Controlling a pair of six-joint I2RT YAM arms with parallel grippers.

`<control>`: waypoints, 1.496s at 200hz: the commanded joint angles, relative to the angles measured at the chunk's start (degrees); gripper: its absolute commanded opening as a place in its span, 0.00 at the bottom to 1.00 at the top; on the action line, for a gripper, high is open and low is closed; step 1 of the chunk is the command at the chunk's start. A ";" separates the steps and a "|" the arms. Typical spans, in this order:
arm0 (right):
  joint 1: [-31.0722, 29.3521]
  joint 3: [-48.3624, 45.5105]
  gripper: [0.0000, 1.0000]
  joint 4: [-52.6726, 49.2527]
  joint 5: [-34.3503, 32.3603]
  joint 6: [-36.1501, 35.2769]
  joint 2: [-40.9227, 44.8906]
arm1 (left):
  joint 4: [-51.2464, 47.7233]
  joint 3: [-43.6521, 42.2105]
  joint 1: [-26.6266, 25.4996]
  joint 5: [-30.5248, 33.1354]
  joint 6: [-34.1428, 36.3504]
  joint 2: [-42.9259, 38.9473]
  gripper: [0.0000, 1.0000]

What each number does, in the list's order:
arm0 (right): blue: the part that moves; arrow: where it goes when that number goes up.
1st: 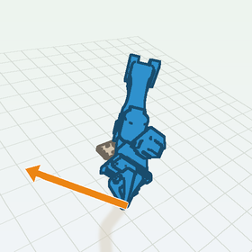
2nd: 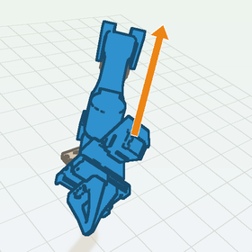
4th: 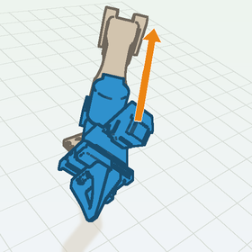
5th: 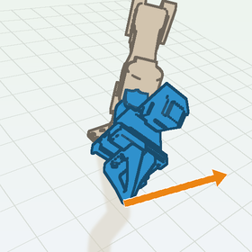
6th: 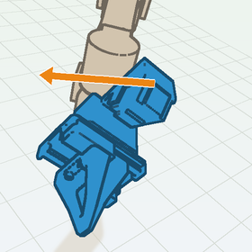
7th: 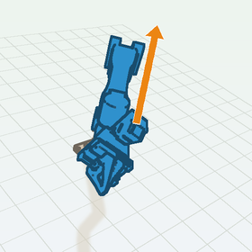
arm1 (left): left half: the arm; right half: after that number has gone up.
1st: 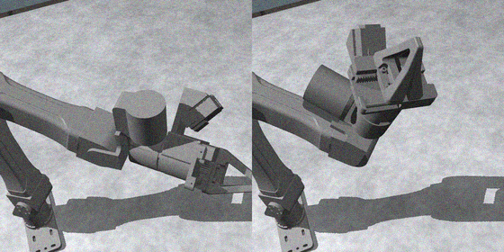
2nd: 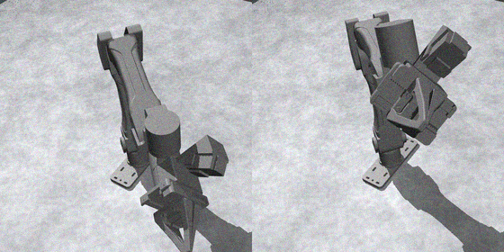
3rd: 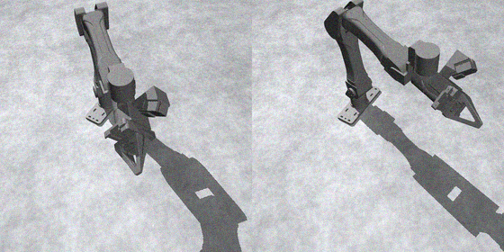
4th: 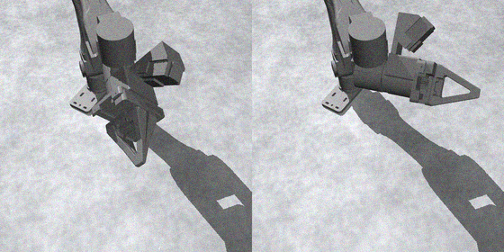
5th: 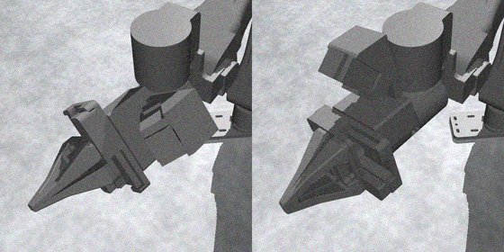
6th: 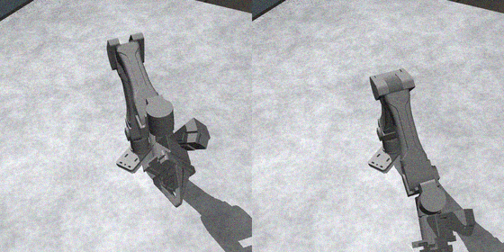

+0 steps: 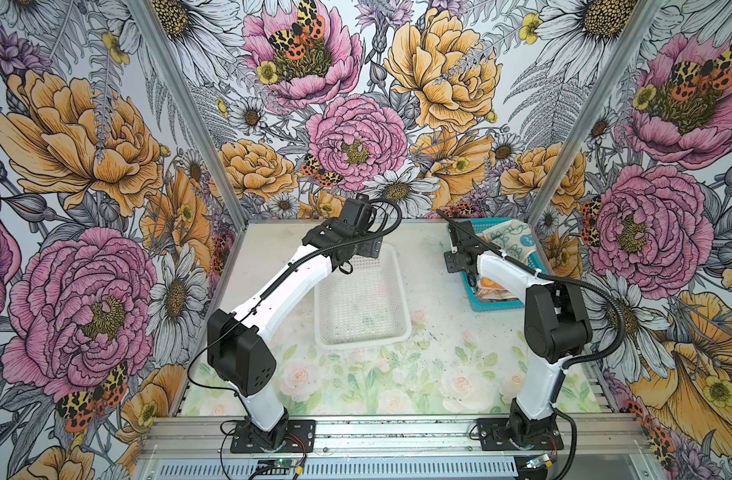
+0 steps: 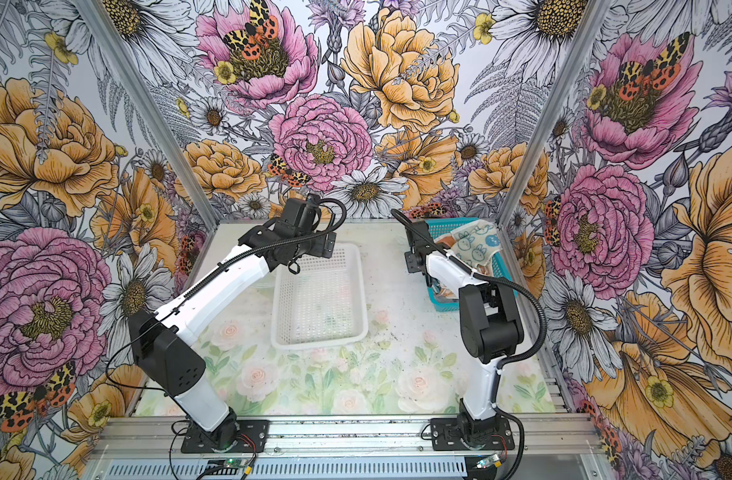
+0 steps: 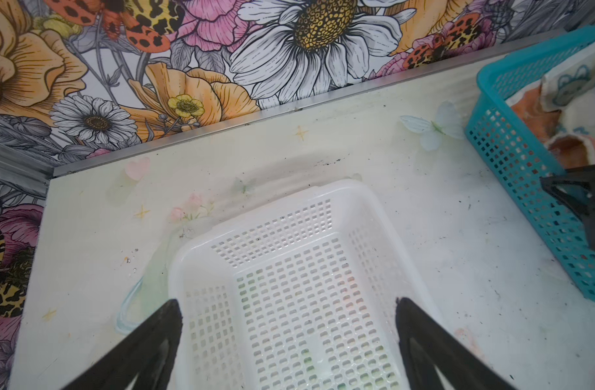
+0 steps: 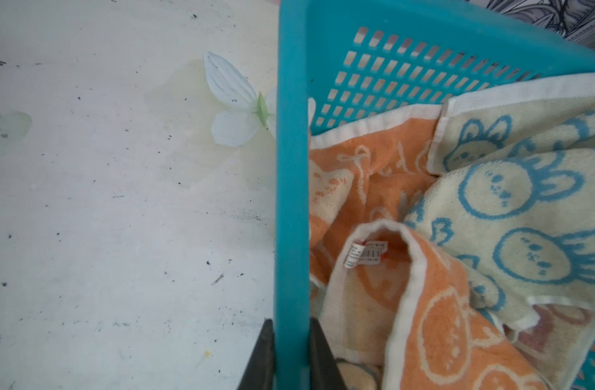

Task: Fold and stack the towels

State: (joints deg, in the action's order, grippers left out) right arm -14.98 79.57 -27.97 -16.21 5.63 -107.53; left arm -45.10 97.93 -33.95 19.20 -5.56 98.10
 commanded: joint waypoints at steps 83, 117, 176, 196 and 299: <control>1.60 -6.48 0.00 -3.24 -4.43 2.93 5.68 | 3.00 7.53 -10.23 10.88 1.30 11.95 0.99; 3.25 -5.63 0.00 -3.24 -7.36 -1.26 3.95 | 2.79 12.33 -10.67 15.20 1.24 15.96 0.99; 4.71 -3.06 0.23 -3.26 -3.01 -3.05 3.31 | 2.42 13.23 -8.06 9.86 -2.14 15.07 0.99; 3.76 -1.67 0.52 -3.28 -1.92 -2.64 3.74 | -0.41 11.13 -5.26 5.75 -6.12 12.06 0.99; -9.58 2.11 0.96 -3.28 16.18 15.47 7.43 | -3.28 -16.60 10.75 -10.84 -17.72 -11.22 0.99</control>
State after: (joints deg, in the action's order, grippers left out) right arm -20.03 79.92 -31.00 -5.04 14.76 -99.68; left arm -49.08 84.33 -23.77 13.50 -20.05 90.04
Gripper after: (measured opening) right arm 0.981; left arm 0.987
